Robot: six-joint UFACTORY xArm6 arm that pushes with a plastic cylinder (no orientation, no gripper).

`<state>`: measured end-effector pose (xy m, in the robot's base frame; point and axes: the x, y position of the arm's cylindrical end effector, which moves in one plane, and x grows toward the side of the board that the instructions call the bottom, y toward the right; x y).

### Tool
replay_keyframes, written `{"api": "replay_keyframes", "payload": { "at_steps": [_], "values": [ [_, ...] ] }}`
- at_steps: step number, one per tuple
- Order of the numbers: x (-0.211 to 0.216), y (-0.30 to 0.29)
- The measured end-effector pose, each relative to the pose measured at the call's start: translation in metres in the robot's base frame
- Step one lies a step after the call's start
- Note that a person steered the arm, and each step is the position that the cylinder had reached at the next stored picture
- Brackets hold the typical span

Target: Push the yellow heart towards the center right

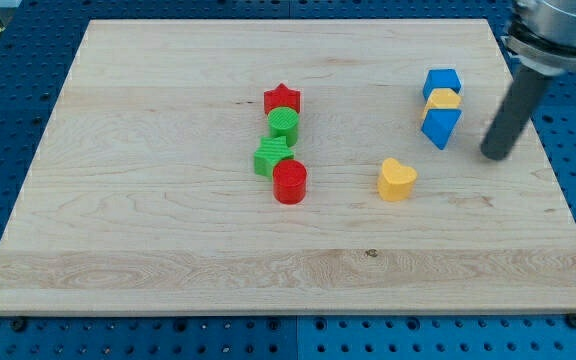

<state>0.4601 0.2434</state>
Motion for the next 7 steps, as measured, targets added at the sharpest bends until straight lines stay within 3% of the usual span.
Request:
{"api": "replay_keyframes", "payload": {
  "at_steps": [3, 5, 7],
  "values": [
    [0.069, -0.075],
    [0.07, -0.166],
    [0.065, -0.165]
  ]
}}
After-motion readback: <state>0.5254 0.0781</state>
